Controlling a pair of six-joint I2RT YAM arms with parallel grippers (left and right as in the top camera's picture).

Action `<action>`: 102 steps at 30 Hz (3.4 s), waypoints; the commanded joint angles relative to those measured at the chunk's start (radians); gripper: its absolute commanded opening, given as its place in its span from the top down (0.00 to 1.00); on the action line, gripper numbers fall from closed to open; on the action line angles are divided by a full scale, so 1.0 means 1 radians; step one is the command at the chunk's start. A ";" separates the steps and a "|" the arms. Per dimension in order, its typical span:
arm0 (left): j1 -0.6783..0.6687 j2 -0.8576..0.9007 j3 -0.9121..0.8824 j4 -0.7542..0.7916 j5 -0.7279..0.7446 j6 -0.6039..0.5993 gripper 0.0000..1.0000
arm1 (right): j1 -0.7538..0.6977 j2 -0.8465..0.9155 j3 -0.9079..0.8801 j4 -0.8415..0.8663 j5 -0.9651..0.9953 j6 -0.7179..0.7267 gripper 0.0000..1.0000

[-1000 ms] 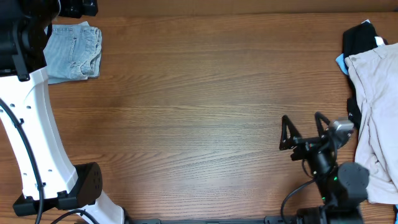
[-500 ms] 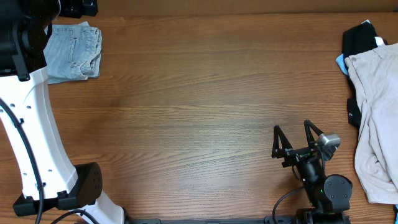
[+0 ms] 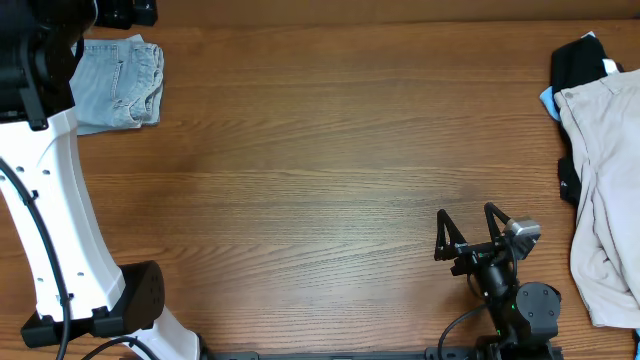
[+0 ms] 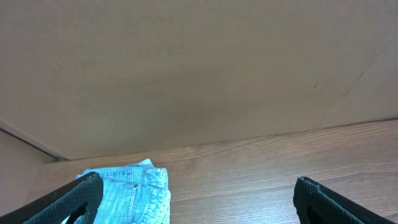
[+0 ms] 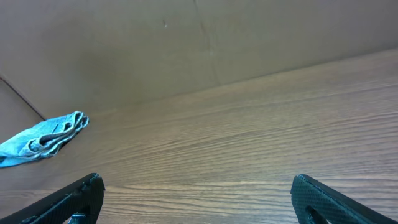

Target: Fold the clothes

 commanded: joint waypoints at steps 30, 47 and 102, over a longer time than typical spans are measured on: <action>-0.002 0.004 -0.004 0.001 0.001 -0.018 0.00 | 0.010 -0.009 -0.001 0.006 0.010 0.002 0.00; -0.002 0.004 -0.004 0.001 0.001 -0.018 0.00 | 0.010 -0.009 -0.001 0.006 0.010 0.002 0.00; -0.119 -1.622 -2.528 1.225 -0.022 -0.065 0.00 | 0.010 -0.009 -0.001 0.006 0.010 0.002 0.00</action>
